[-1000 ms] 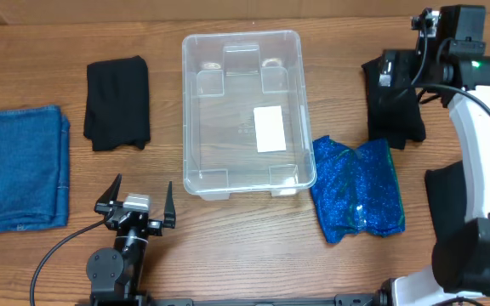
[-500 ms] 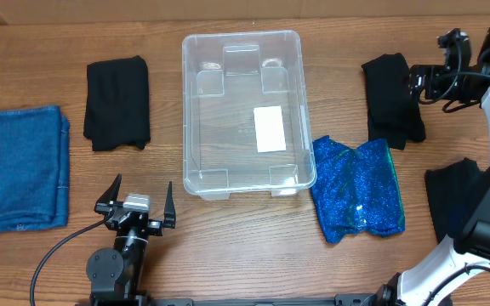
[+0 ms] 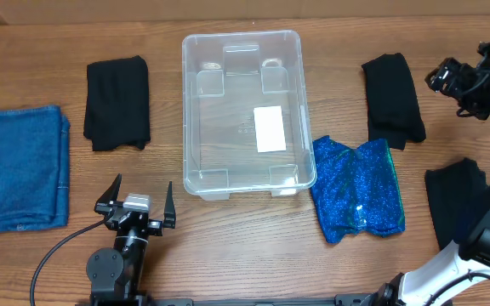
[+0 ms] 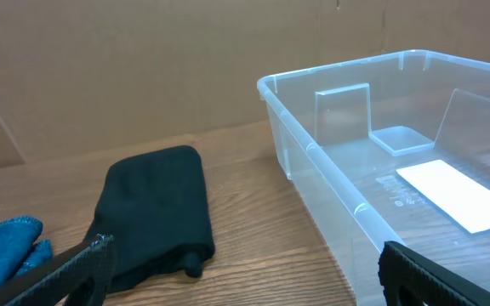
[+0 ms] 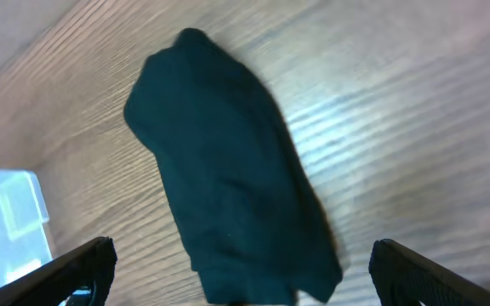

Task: Pack container
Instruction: 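Move the right gripper over the black cloth at upper right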

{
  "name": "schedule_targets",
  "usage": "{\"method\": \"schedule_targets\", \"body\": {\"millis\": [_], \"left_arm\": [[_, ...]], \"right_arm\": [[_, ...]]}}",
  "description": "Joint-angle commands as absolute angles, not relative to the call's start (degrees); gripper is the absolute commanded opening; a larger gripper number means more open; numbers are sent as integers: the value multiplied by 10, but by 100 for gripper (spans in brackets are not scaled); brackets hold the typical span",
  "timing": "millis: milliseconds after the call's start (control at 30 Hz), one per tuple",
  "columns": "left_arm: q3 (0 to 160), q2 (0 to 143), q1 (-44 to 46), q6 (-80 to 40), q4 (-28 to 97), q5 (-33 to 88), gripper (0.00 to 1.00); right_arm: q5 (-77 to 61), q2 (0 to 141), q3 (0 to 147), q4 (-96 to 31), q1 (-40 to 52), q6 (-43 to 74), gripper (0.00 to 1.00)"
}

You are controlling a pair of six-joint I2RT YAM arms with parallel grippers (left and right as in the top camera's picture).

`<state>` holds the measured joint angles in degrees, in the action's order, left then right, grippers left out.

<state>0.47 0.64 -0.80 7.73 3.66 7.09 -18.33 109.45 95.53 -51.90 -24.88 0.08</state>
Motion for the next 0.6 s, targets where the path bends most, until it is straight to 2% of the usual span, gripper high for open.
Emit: {"method": "schedule_targets", "body": {"millis": [0,300,567], "left_arm": [[3,3,-11,81,37,71,100],[3,3,-11,81,37,71,100],[3,3,-11,81,37,71,100]], "right_arm": [[-228,1086,967,-509,-244,-147,100],[-246,1178,967,-447,-227,-260,100],[-257,1228,967,-425,-221,-260,100]]}}
